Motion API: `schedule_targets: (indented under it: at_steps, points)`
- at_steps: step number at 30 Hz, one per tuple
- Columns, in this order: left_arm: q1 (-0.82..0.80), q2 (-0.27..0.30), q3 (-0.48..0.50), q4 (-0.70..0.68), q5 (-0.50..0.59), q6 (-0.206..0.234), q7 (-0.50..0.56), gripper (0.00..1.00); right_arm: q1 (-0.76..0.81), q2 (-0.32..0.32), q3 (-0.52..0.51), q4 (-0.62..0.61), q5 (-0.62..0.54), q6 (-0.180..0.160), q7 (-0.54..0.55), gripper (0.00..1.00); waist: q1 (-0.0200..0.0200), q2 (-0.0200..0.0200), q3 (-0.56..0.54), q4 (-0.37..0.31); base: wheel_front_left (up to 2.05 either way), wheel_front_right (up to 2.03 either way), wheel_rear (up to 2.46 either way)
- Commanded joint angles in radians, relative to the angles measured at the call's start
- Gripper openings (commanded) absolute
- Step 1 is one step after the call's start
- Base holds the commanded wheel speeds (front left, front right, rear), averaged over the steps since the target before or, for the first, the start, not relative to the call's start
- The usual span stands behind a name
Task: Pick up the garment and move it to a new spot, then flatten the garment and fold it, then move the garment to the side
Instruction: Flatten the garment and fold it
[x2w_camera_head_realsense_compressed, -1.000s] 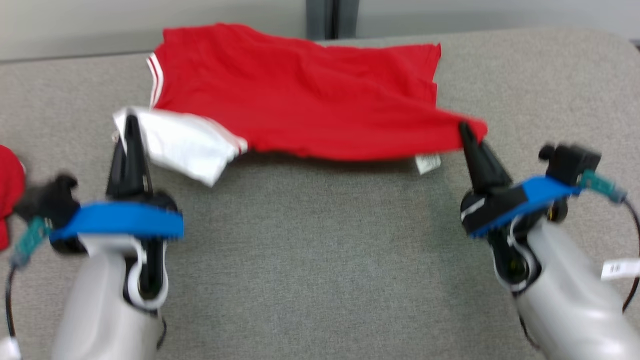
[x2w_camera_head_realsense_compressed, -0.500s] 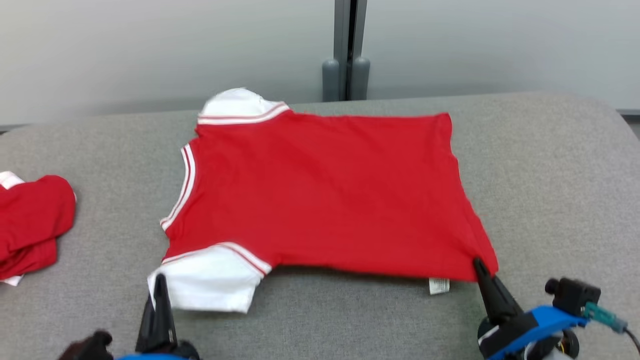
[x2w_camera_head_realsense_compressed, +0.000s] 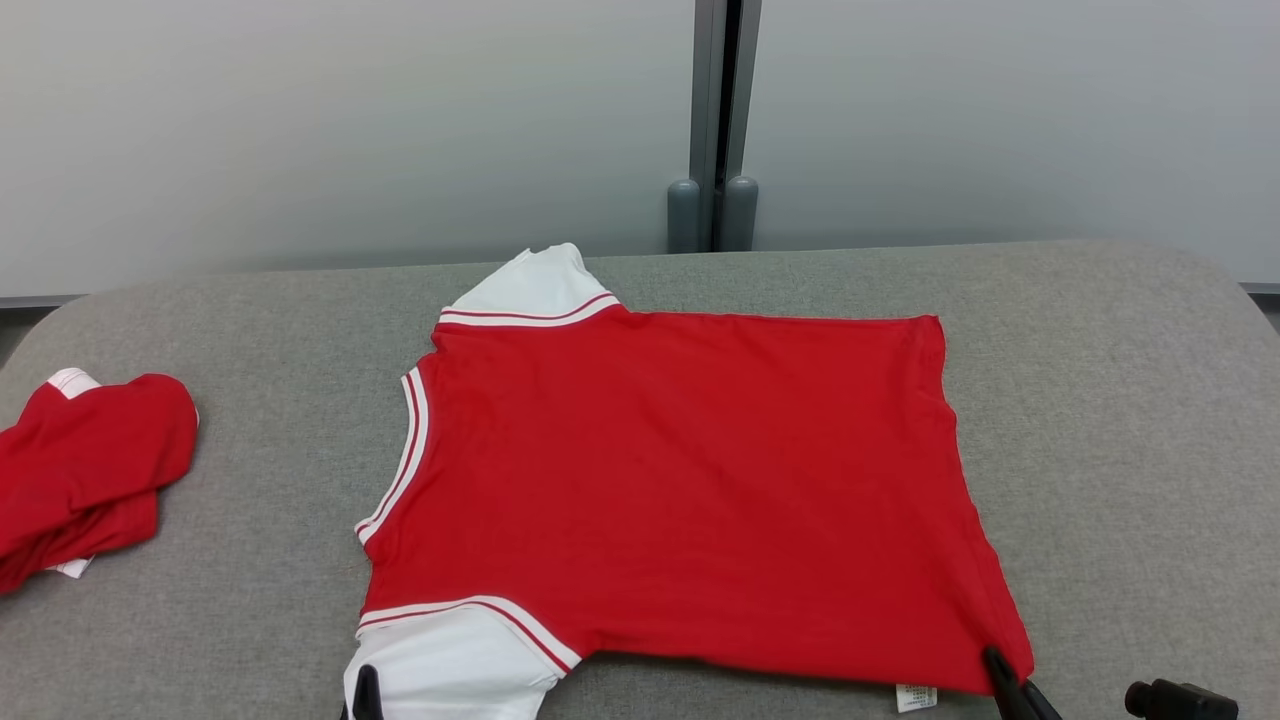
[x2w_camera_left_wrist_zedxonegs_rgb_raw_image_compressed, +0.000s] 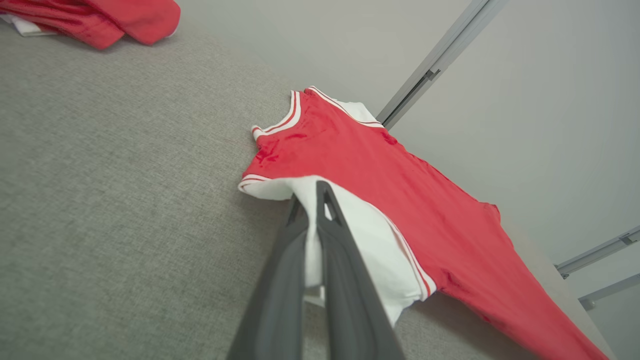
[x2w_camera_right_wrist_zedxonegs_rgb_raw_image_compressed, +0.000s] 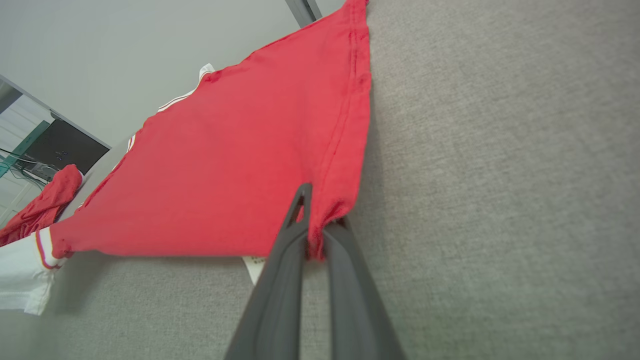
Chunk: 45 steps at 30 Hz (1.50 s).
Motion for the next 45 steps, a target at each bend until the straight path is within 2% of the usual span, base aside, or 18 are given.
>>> schedule_targets:
  at_steps: [1,19,27,33,45]
  points:
    - [0.007,0.001,-0.003,-0.005,0.001,0.004,0.004,0.0,0.018,0.006,-0.012,-0.011,-0.012,0.0,0.01,0.0,0.0001,0.0002,-0.001,-0.002,0.0,0.0,0.0]
    - [-0.167,0.062,-0.035,0.038,-0.011,-0.038,0.053,0.0,-0.04,0.072,-0.038,-0.054,-0.044,0.0,0.069,0.0,0.0001,0.0002,0.023,-0.033,0.0,0.0,0.0]
    - [-0.286,0.1,-0.046,0.092,-0.028,-0.054,0.091,0.0,-0.098,0.09,-0.05,-0.049,-0.008,0.0,0.112,0.0,0.0001,0.0002,0.04,-0.052,0.0,0.0,0.0]
    - [-0.394,0.133,-0.052,0.167,-0.041,-0.061,0.099,0.0,-0.156,0.09,-0.07,-0.016,0.013,0.0,0.143,0.0,0.0001,0.0002,0.058,-0.056,0.0,0.0,0.0]
    - [-0.636,0.147,-0.12,0.412,-0.055,-0.072,0.096,0.0,-0.343,0.101,-0.035,0.116,0.009,0.0,0.184,0.0,0.0001,0.0002,0.108,-0.074,0.0,0.0,0.0]
